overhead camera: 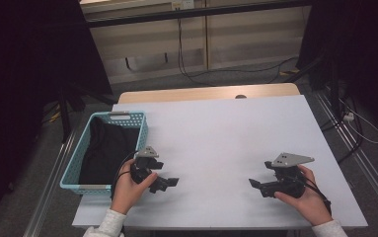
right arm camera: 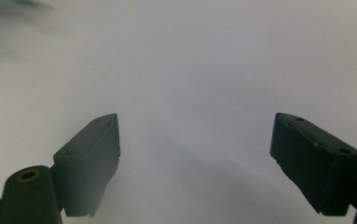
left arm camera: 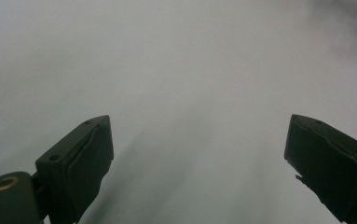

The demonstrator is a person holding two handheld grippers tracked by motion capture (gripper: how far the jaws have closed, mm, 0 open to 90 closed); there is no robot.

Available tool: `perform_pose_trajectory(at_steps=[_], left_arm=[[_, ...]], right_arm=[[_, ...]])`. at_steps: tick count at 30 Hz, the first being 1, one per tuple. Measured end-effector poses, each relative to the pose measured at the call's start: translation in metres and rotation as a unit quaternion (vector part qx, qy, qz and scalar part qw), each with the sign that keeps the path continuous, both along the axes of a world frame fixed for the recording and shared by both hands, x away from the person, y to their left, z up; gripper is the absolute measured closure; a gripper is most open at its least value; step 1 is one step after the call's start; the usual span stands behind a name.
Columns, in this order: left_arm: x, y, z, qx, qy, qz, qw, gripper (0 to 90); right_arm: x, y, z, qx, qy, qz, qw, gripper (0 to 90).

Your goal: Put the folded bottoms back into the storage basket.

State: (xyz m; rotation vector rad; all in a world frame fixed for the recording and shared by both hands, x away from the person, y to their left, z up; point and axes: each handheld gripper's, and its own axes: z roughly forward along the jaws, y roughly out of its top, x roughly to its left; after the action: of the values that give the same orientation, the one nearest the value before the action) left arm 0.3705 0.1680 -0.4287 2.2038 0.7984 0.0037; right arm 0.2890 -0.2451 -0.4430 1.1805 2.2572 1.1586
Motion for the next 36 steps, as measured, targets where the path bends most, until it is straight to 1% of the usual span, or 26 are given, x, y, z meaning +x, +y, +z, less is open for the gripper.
perform_pose_trajectory(at_steps=[3,6,9,11,13,17,25,31,36], left_arm=[[-0.001,0.001,0.001,0.001,-0.004,0.001,1.0000,7.8],[-0.003,0.001,0.001,-0.001,-0.001,0.000,1.0000,7.7],[-0.005,0.001,0.001,-0.001,0.001,-0.003,1.0000,7.6],[-0.006,0.001,0.000,-0.002,-0.001,-0.003,1.0000,7.6],[-0.007,0.001,0.000,-0.001,0.002,-0.007,1.0000,7.6],[-0.009,0.002,-0.001,-0.001,-0.001,-0.010,0.9999,7.5],[-0.011,0.002,-0.001,-0.001,0.000,-0.017,0.9998,7.3],[-0.013,0.004,-0.001,-0.004,0.000,-0.012,0.9999,7.3],[-0.014,0.005,-0.002,-0.004,0.001,-0.014,0.9999,7.3]], right_arm=[[-0.002,-0.004,0.000,0.000,-0.004,-0.002,1.0000,15.2],[-0.003,-0.007,0.000,0.003,-0.004,-0.006,1.0000,15.1],[-0.005,-0.010,0.000,0.002,-0.001,-0.008,1.0000,15.0],[-0.006,-0.013,-0.001,0.000,0.000,-0.008,1.0000,15.0],[-0.007,-0.015,-0.001,0.000,0.000,-0.011,0.9999,15.0],[-0.009,-0.019,-0.002,0.003,0.002,-0.015,0.9999,15.0],[-0.010,-0.020,-0.001,0.002,0.002,-0.014,0.9999,15.0],[-0.010,-0.020,-0.001,0.002,0.002,-0.015,0.9999,15.0],[-0.010,-0.021,-0.001,0.001,0.000,-0.016,0.9999,15.0]])
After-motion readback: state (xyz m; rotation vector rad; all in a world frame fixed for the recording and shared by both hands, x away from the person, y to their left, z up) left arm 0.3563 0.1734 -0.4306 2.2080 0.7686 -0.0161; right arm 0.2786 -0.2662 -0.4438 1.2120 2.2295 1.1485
